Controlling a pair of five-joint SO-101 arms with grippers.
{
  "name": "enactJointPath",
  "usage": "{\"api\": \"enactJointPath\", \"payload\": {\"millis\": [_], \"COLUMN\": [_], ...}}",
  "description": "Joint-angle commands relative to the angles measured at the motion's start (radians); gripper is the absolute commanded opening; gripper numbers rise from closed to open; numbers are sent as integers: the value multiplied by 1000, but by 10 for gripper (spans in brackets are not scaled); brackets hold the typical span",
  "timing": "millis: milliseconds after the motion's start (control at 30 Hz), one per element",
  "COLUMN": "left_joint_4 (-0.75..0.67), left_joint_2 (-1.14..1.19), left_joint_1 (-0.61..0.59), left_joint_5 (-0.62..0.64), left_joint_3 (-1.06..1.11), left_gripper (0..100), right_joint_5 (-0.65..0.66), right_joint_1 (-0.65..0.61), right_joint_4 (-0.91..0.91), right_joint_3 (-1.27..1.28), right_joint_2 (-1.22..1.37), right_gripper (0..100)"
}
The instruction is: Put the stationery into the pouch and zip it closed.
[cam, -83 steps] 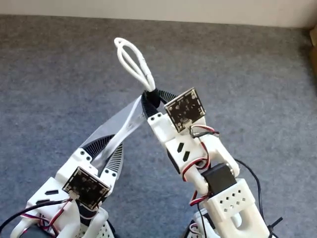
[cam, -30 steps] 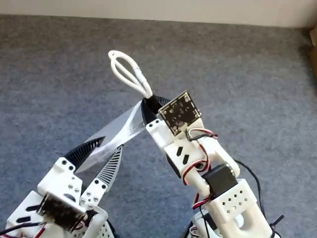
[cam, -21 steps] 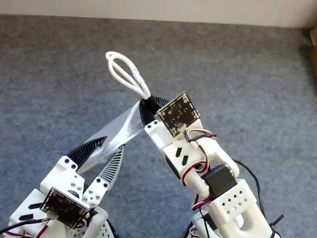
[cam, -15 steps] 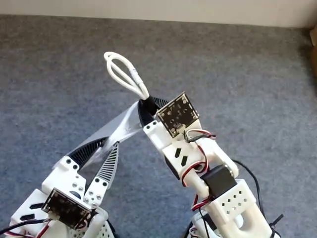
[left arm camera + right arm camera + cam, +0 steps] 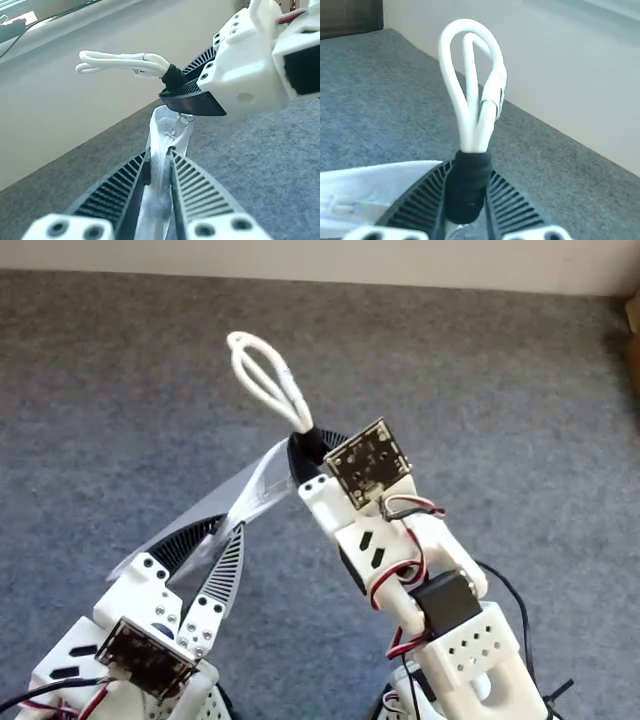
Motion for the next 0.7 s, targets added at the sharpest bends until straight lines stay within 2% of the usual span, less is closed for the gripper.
{"api": "enactJointPath", "payload": {"millis": [0,267,400,667], "left_joint_4": [8,11,55,57], "left_joint_2": [-10,-10,-10,-10], "left_joint_1": [2,1,1,1], "left_joint_5": [9,11,14,14], "left_joint_3": [-13,-28,-84,-93], "left_gripper": [4,4,4,4], "right_joint_5": [-11,-3,-2,31], "right_joint_1": [139,229,237,239], "right_joint_4": [-91,-242,-285,-309], "right_joint_3": [-39,44,79,105], "right_joint_2": [1,5,5,7], "right_gripper": [5,5,5,5]}}
